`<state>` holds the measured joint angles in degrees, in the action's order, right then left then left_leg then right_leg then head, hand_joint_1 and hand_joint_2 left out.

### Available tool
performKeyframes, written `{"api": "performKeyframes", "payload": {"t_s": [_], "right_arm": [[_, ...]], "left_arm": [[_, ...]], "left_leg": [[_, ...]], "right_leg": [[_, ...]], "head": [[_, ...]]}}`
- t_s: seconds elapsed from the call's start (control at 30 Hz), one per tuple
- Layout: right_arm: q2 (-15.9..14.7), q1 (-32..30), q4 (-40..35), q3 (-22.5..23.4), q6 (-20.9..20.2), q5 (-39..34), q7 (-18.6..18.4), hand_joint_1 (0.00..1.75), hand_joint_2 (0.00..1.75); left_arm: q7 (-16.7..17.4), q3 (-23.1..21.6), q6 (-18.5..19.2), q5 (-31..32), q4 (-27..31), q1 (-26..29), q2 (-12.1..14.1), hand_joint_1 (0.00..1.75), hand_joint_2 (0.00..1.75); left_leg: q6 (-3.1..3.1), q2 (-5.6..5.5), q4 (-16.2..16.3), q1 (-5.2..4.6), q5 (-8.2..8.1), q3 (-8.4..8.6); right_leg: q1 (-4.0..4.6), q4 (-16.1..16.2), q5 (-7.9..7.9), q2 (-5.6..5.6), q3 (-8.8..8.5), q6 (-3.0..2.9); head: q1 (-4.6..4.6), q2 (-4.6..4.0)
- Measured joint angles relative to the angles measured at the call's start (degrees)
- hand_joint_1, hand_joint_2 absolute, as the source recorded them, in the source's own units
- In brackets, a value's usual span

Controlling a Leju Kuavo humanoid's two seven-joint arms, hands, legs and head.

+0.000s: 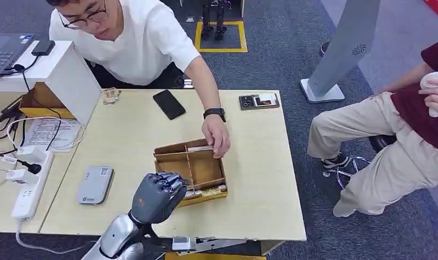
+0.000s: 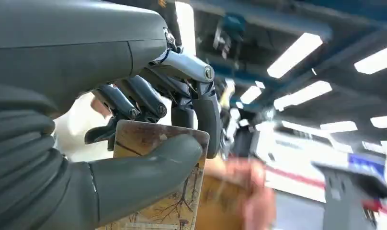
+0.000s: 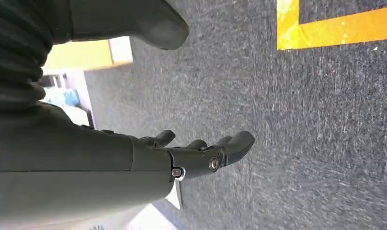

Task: Pass the card to the sensor for recognition and then transmit it.

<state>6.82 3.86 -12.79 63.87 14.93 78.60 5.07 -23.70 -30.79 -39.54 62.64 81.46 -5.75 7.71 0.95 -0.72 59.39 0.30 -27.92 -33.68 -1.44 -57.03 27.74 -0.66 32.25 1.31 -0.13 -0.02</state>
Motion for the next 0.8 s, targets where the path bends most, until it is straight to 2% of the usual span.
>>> {"api": "performKeyframes", "payload": {"t_s": [0.07,0.23,0.6,0.8], "right_arm": [[0.00,-0.01,0.02,-0.04,0.09,0.11,-0.24,0.00,1.75],[0.00,0.01,0.04,-0.39,0.15,0.24,-0.31,0.00,1.75],[0.00,0.08,0.11,-1.24,0.61,0.67,-0.61,0.00,1.75],[0.00,0.17,0.20,-1.33,0.74,0.98,-0.87,0.00,1.75]], "left_arm": [[-1.96,3.24,0.00,-0.39,1.13,-0.01,-2.26,1.75,1.75],[-2.42,8.85,-0.04,-0.22,2.49,-0.96,-6.09,1.75,1.75],[4.00,13.30,-0.02,2.69,2.42,-5.24,-10.55,1.75,1.75],[7.08,15.38,-0.02,3.17,1.15,-7.90,-12.17,1.75,1.75]], "left_leg": [[0.00,0.00,0.00,-0.01,0.00,0.01],[-0.02,-0.01,0.00,-0.01,0.02,0.03],[-0.02,-0.01,0.00,0.00,0.02,0.02],[-0.02,-0.01,0.00,0.00,0.03,0.02]], "right_leg": [[0.00,0.00,0.00,-0.01,0.00,0.00],[0.03,-0.01,-0.01,0.00,0.00,-0.01],[0.03,-0.02,-0.01,0.00,-0.01,-0.01],[0.03,-0.01,-0.01,0.00,-0.01,-0.01]], "head": [[-0.02,0.00],[-0.02,0.00],[-0.02,0.00],[-0.02,0.00]]}}
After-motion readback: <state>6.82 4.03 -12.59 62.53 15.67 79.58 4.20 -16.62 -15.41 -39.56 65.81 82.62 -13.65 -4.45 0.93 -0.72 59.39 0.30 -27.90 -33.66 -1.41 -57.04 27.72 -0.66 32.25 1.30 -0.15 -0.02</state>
